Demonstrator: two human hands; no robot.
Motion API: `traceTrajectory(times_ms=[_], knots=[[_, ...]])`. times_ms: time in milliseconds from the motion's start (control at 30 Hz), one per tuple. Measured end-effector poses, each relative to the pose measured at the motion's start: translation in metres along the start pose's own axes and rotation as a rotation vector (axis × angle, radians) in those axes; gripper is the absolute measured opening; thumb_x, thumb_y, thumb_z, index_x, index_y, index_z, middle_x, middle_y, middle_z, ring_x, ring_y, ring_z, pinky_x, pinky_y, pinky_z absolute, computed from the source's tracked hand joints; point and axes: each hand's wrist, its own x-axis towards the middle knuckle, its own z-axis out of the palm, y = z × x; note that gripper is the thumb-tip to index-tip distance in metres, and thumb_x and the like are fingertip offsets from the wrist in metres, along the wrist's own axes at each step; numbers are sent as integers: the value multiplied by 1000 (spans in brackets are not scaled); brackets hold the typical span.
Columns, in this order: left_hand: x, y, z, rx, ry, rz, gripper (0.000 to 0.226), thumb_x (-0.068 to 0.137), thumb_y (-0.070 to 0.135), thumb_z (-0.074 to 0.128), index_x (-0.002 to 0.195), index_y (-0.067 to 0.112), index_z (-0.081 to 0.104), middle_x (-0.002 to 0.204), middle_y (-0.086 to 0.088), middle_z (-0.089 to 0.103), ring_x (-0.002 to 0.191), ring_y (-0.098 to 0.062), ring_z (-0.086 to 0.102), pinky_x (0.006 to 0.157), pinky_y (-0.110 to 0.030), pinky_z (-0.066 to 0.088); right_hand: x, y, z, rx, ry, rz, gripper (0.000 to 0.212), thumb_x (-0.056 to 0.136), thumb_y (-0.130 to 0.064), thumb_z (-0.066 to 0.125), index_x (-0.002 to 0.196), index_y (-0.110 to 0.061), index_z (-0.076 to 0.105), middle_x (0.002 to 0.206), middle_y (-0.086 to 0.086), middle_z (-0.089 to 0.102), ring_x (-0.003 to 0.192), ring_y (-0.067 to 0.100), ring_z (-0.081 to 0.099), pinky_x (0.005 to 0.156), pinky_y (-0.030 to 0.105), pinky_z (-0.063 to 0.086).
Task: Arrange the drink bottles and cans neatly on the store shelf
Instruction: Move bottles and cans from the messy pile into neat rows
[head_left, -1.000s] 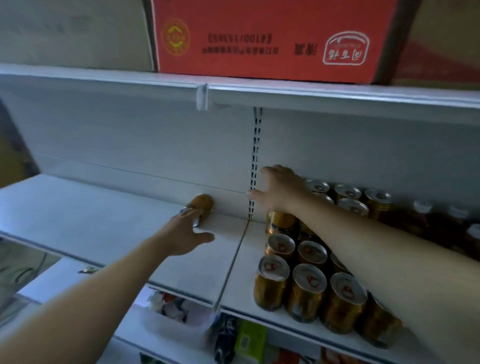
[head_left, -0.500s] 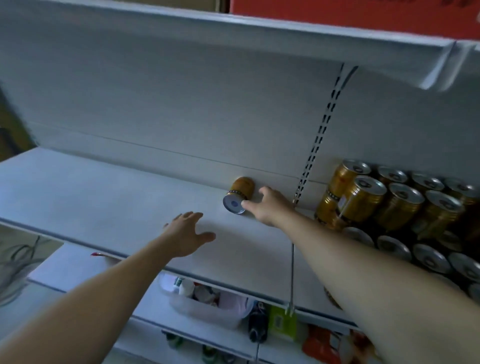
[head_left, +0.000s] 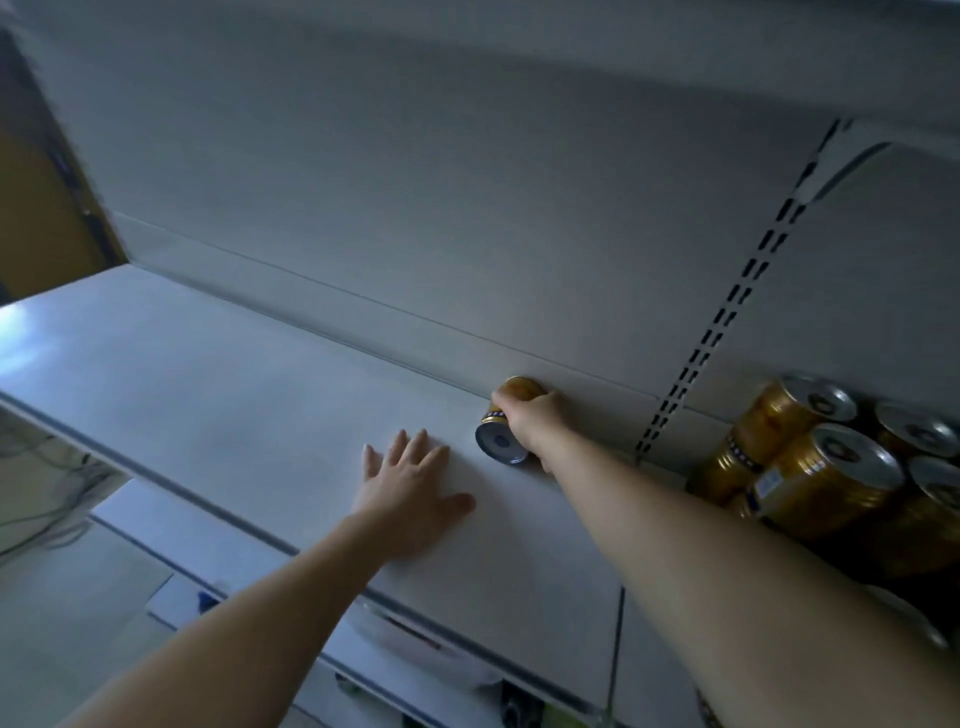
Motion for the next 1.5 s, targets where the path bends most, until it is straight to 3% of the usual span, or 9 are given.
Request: traceTrajectory(times_ms=[167, 233, 567, 667, 767, 1000, 1167, 1333, 1500], knots=[[-28, 6, 6, -16, -6, 55, 94, 71, 82, 17, 149, 30, 20, 160, 1, 8, 148, -25, -3, 117, -49, -3, -44, 30, -14, -44, -70, -114, 86, 78, -42, 72, 147, -19, 26, 135, 8, 50, 117, 29, 53, 83, 30, 42], [-41, 10, 8, -2, -40, 91, 88, 78, 79, 24, 150, 29, 17, 161, -1, 5, 147, -26, -6, 117, -49, -6, -71, 47, -20, 64, -42, -141, 90, 77, -39, 73, 150, -24, 23, 138, 8, 49, 116, 27, 55, 90, 34, 47], [-83, 74, 26, 73, -161, 358, 78, 87, 68, 31, 149, 25, 14, 160, -3, 1, 146, -34, -10, 110, -67, -5, -180, 96, -74, 33, 349, -329, 91, 76, -30, 76, 150, -30, 23, 147, -3, 33, 134, 16, 36, 102, 23, 28], [-86, 102, 33, 77, -178, 398, 71, 89, 66, 27, 148, 28, 17, 160, -3, 1, 145, -37, -10, 108, -70, -4, -209, 109, -109, 79, 475, -390, 88, 74, -29, 79, 146, -32, 29, 144, -6, 36, 129, 12, 39, 106, 31, 34], [-89, 128, 37, 69, -198, 348, 68, 90, 64, 26, 148, 28, 19, 160, -5, -1, 145, -37, -12, 107, -71, -4, -226, 128, -149, 118, 569, -367, 86, 75, -24, 79, 146, -31, 30, 139, -7, 36, 119, 5, 36, 99, 25, 30], [-101, 169, 48, 81, -174, 206, 73, 92, 58, 26, 152, 24, 2, 160, -12, -9, 144, -40, -16, 109, -68, -8, -216, 185, -234, 88, 665, -278, 89, 77, -21, 78, 148, -27, 26, 148, 0, 34, 134, 18, 37, 108, 34, 33], [-105, 180, 59, 125, -89, 138, 81, 86, 74, 15, 152, 29, -2, 159, -13, -11, 144, -38, -15, 110, -66, -7, -196, 218, -276, 64, 623, -309, 91, 77, -25, 78, 150, -27, 24, 151, 0, 32, 136, 19, 36, 107, 34, 32], [-106, 178, 65, 146, 9, 139, 85, 80, 80, 13, 150, 32, 5, 160, -12, -3, 146, -35, -6, 113, -63, -1, -177, 236, -311, 75, 646, -381, 91, 79, -22, 78, 152, -22, 23, 154, 1, 28, 139, 17, 32, 102, 22, 23], [-103, 177, 69, 156, 60, 129, 76, 83, 76, 20, 146, 35, 16, 158, -11, 8, 145, -33, 2, 113, -61, 7, -143, 244, -339, 95, 622, -359, 96, 77, -21, 78, 153, -20, 19, 155, 3, 29, 140, 19, 32, 104, 24, 24]])
